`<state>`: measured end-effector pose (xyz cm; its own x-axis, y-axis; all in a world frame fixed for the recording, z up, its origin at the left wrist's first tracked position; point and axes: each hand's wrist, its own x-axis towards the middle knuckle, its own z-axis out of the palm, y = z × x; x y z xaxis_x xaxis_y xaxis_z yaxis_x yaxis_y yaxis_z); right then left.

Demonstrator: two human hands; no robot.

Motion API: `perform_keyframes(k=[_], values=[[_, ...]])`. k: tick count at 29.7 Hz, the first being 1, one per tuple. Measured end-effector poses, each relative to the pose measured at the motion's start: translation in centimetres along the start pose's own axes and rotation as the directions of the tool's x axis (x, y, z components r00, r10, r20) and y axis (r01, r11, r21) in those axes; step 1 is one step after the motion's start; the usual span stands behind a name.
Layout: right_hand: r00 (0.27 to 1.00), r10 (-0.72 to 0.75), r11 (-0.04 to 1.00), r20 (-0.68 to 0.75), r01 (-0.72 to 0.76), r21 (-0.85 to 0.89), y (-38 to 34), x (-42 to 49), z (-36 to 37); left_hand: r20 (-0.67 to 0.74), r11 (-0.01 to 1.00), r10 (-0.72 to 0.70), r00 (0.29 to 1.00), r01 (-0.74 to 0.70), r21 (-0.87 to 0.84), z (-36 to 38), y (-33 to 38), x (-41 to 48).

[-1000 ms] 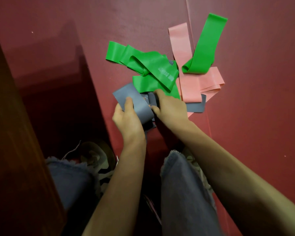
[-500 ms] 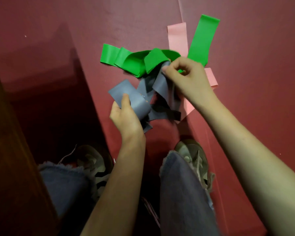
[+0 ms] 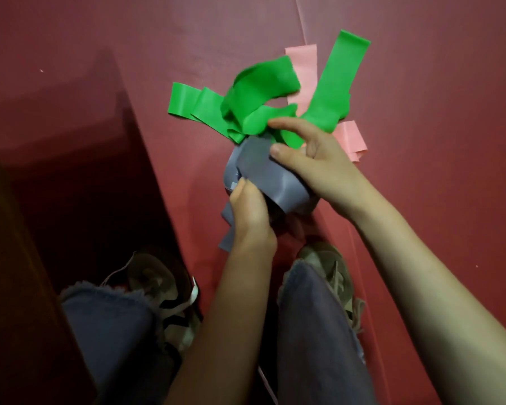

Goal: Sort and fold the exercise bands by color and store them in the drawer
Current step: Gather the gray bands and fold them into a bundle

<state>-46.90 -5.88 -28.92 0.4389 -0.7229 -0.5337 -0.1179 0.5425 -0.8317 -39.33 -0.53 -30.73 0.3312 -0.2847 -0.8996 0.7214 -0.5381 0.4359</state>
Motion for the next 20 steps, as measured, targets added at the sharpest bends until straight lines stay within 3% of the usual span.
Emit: perform_keyframes(k=[3, 10, 17, 20], values=[[0.997, 0.082, 0.981, 0.007, -0.079, -0.179, 1.7, -0.7, -0.5, 0.093, 0.991, -0.086, 0.992, 0.095, -0.093, -0.5, 0.8, 0.2], [0.99, 0.131, 0.976, 0.052, -0.12, -0.184, 2.5, -1.7, -0.7, 0.202, 0.978, -0.145, 0.969, 0.172, -0.12, -1.2, 0.1, 0.1], [0.985, 0.121, 0.975, 0.122, -0.095, -0.202, 2.4, -2.5, -1.1, 0.053, 0.955, -0.163, 0.985, 0.171, -0.242, -1.0, 1.4, 0.2], [0.975, 0.177, 0.962, 0.138, -0.142, -0.234, 3.1, -2.7, -1.8, 0.032, 0.982, -0.123, 0.992, 0.126, -0.139, -1.2, 1.1, 0.6]])
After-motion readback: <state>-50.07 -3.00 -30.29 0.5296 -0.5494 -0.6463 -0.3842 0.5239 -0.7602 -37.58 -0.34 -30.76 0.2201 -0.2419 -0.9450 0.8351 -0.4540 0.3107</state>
